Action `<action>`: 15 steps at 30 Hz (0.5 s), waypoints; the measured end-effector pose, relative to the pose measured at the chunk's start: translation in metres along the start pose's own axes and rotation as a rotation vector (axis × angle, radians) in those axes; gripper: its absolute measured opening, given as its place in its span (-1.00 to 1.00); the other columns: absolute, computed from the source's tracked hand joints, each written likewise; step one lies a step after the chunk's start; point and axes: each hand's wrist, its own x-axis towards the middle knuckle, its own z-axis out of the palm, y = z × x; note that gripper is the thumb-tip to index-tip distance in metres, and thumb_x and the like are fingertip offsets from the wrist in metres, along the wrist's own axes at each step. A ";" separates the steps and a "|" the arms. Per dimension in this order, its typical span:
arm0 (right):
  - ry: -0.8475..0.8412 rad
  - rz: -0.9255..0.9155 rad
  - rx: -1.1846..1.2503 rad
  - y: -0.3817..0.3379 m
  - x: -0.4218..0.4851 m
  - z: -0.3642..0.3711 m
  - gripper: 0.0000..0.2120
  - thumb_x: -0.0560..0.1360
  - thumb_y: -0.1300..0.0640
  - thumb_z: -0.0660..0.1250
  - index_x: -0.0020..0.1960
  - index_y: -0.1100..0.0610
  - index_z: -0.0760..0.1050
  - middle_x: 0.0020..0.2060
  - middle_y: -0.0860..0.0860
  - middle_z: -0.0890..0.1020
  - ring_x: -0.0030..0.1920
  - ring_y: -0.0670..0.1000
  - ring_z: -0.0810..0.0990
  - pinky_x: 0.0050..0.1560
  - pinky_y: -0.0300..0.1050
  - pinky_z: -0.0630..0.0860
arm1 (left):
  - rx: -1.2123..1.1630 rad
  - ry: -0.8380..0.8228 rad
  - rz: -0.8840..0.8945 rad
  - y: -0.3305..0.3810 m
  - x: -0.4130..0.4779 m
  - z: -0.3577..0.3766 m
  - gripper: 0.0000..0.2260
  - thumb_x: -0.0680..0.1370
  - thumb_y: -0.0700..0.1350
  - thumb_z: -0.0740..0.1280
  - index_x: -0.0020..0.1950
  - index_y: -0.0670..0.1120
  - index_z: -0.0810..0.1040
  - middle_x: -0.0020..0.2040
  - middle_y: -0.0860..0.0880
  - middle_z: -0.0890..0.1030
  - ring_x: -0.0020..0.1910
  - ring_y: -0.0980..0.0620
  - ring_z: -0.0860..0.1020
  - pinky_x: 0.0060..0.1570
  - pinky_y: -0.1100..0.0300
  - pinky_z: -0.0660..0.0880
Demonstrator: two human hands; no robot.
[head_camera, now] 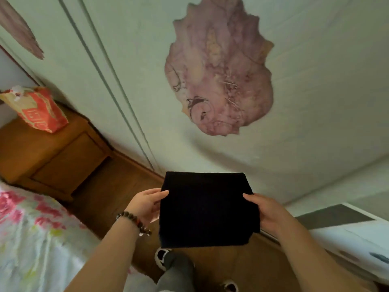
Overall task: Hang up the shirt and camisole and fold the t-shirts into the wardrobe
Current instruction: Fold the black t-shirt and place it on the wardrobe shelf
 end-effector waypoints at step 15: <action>0.358 -0.150 0.438 0.120 -0.169 -0.219 -0.70 0.50 0.13 0.36 0.21 0.20 0.55 0.12 0.18 0.63 0.11 0.21 0.62 0.22 0.22 0.48 | 0.460 -0.404 -0.146 -0.103 -0.010 0.234 -0.79 0.54 -0.23 0.35 0.15 -0.25 0.58 -0.27 -0.11 0.63 -0.45 0.03 0.56 -0.50 0.22 0.48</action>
